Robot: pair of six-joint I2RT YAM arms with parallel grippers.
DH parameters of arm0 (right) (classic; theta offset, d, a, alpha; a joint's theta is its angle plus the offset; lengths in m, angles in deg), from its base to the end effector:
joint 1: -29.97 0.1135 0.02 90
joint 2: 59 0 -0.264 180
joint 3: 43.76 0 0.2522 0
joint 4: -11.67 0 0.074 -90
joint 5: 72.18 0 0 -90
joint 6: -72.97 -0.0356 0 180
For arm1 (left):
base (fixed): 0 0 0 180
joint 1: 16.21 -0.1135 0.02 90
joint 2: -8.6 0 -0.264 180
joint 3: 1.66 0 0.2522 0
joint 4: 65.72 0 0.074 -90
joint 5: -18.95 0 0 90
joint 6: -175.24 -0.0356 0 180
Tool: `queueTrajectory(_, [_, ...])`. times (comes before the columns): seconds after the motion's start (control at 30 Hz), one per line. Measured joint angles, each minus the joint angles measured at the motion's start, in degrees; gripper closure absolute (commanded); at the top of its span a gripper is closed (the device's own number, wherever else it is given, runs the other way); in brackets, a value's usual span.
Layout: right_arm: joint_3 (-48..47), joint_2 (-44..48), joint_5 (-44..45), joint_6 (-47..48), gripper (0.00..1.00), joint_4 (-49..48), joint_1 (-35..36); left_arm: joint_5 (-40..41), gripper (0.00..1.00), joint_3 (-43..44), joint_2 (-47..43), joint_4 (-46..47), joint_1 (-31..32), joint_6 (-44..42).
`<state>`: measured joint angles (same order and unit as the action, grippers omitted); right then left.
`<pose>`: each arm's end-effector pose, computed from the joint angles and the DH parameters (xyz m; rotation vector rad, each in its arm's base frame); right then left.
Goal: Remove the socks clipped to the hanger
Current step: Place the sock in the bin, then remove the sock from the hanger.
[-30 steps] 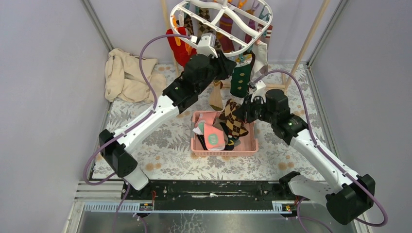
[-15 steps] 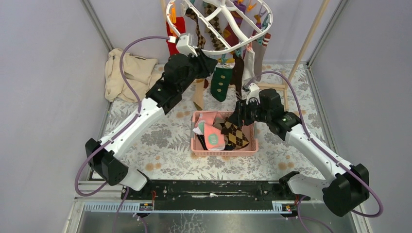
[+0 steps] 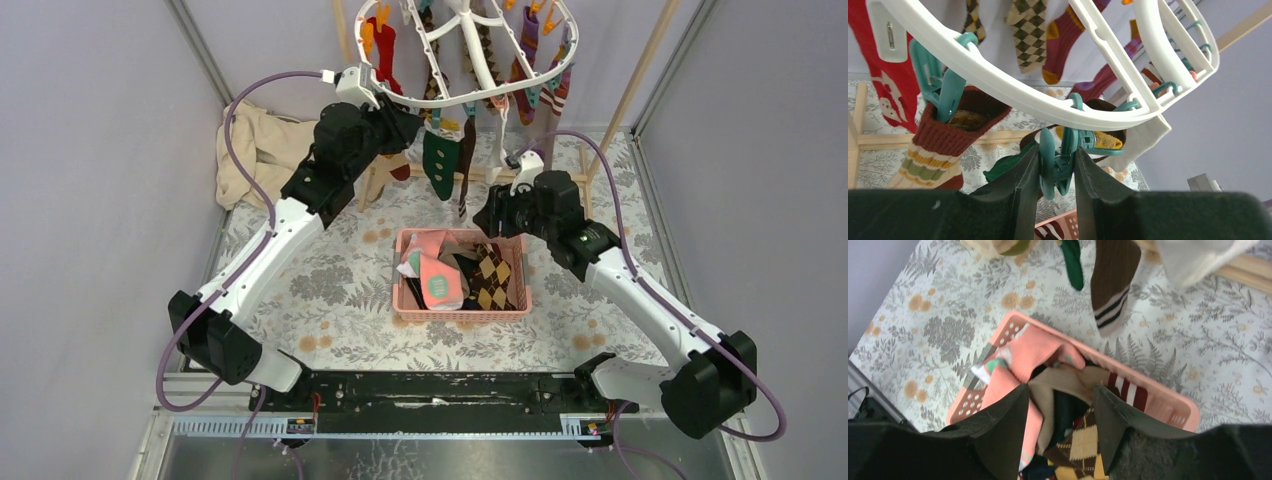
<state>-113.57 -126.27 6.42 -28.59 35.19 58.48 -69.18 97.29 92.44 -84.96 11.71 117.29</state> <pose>0.2353 0.1358 0.3292 -0.4265 1.9399 0.6526 0.3049 -0.1603 0.4338 -0.0870 1.6979 -0.7664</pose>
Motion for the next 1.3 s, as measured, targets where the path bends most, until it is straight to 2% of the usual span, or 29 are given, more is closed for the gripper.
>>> queueTrajectory(0.2, [-0.4, -5.9, 1.4, -1.0, 0.44, -7.6, 0.0, -1.6, 0.74, 0.0, 0.0, -0.4, -0.7, 0.0])
queueTrajectory(0.47, [-1.0, -11.2, 1.8, -4.5, 0.41, -16.2, 0.0, -3.1, 0.57, 0.0, 0.0, -0.7, -0.7, 0.0])
queueTrajectory(0.63, [-1.0, -13.1, 3.5, -6.0, 0.41, -20.3, 0.0, -3.7, 0.56, 0.0, 0.0, -0.8, -0.7, 0.0])
queueTrajectory(0.93, [-1.0, -16.8, 13.6, -6.5, 0.41, -23.6, 0.1, -4.3, 0.56, 0.0, 0.0, -0.9, -0.7, 0.0])
queueTrajectory(1.1, [-1.4, -20.2, 15.7, -5.7, 0.41, -25.5, 0.1, -4.4, 0.56, 0.0, 0.0, -1.1, -0.7, 0.0])
queueTrajectory(1.17, [-1.7, -21.8, 16.3, -5.3, 0.44, -26.0, 0.1, -4.4, 0.56, 0.0, 0.0, -1.1, -0.7, 0.0])
queueTrajectory(1.3, [-2.9, -24.7, 16.8, -4.3, 0.67, -26.9, 0.1, -4.4, 0.56, 0.0, 0.0, -1.4, -0.7, 0.0])
